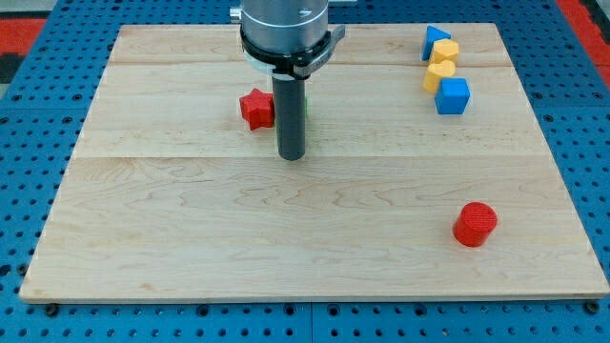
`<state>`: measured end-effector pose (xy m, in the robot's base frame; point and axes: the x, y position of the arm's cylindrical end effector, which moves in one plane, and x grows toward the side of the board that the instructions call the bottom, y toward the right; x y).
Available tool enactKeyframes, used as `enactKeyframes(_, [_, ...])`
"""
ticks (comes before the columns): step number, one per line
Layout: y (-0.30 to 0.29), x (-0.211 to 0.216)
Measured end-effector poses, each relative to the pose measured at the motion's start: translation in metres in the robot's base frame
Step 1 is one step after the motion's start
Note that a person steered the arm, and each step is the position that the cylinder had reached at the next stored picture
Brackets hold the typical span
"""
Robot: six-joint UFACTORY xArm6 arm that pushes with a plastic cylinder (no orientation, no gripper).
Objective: Move your arm towards red circle
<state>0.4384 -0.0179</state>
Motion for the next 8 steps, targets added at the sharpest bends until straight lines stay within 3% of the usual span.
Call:
enactKeyframes(2, [-0.046,-0.018])
enactKeyframes(5, [-0.046,-0.001])
enactKeyframes(7, [0.042,-0.003])
enactKeyframes(8, [0.047,-0.003])
